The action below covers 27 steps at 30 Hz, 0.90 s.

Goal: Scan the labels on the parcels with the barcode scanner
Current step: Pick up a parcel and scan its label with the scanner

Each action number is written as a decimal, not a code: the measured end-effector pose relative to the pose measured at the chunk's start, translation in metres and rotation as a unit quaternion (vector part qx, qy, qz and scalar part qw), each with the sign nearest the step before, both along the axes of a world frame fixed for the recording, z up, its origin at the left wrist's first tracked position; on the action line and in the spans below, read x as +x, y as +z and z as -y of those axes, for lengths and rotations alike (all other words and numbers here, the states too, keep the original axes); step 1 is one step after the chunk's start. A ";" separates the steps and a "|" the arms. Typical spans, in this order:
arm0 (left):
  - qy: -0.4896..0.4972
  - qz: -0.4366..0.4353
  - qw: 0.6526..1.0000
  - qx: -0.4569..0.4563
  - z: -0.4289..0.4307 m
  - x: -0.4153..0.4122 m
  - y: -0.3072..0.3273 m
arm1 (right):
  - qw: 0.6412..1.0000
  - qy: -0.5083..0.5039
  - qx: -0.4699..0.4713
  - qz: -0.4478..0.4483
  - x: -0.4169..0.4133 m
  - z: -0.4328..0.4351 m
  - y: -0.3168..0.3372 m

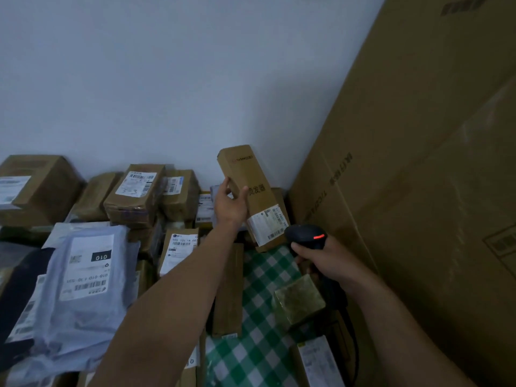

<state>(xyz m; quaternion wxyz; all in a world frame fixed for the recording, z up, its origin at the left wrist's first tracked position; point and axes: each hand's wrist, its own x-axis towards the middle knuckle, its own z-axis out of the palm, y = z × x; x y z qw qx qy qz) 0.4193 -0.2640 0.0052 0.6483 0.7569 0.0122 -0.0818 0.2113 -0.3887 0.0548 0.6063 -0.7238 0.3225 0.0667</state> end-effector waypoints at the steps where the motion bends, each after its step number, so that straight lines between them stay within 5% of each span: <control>1: -0.004 -0.011 1.000 0.013 0.008 0.005 -0.007 | 1.000 -0.011 0.004 -0.003 0.005 0.005 -0.006; 8: -0.078 -0.075 0.992 0.060 0.061 0.054 -0.075 | 0.998 -0.045 0.013 -0.038 0.027 0.034 -0.044; 18: -0.166 0.092 0.975 0.118 0.049 0.027 -0.106 | 0.997 -0.047 0.017 -0.052 0.042 0.039 -0.060; 27: -0.290 -0.045 0.944 0.153 -0.002 -0.053 -0.078 | 0.997 -0.051 0.009 -0.057 0.010 0.024 -0.048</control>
